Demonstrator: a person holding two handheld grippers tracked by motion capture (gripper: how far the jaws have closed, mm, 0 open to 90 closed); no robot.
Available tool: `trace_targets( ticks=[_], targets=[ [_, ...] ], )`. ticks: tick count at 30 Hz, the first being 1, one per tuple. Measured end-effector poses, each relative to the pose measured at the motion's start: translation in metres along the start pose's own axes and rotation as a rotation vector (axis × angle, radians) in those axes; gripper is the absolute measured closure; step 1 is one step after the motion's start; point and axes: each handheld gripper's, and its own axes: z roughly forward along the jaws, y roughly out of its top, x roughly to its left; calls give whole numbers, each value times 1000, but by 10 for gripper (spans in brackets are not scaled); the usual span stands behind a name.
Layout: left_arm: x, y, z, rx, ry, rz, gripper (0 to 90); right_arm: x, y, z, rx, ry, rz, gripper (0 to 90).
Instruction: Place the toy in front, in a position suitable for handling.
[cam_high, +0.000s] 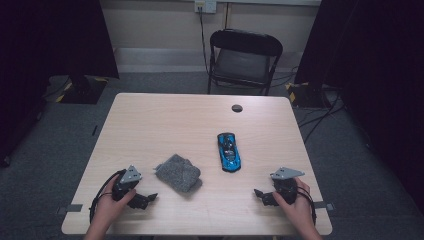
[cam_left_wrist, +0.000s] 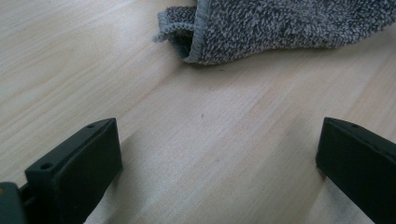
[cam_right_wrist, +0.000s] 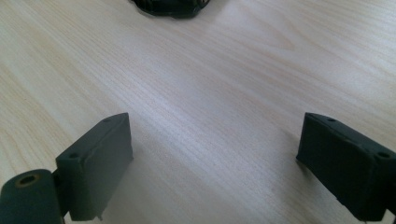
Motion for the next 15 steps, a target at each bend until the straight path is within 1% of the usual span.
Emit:
trace_targets(
  ticks=[15],
  targets=[
    [-1,0,0,0,3,-3,0,0,0,0,1,6,-5,92]
  ],
)
